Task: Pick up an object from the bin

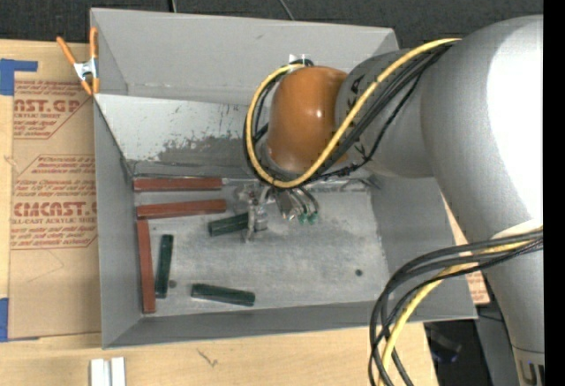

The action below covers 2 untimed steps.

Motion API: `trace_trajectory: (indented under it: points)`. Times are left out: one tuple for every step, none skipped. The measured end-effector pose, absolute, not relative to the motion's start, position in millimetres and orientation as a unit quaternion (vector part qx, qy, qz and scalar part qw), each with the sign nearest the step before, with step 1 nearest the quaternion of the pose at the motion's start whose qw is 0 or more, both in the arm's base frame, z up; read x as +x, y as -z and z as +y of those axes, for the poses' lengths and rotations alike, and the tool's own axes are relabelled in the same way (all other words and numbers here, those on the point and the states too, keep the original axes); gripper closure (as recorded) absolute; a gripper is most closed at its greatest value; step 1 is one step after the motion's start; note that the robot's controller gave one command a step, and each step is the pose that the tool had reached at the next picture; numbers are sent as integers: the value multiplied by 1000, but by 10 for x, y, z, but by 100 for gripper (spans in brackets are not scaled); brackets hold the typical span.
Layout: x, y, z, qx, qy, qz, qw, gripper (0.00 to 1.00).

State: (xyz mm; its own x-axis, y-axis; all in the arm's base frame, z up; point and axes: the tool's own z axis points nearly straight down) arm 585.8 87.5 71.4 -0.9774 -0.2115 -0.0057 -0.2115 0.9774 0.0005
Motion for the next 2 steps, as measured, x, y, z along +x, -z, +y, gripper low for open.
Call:
trace_trajectory:
  points:
    - [5859, -714, 875, -106, -1, 994, 3, 100]
    - [5489, -2632, 869, -86, -1, 996, 5, 100]
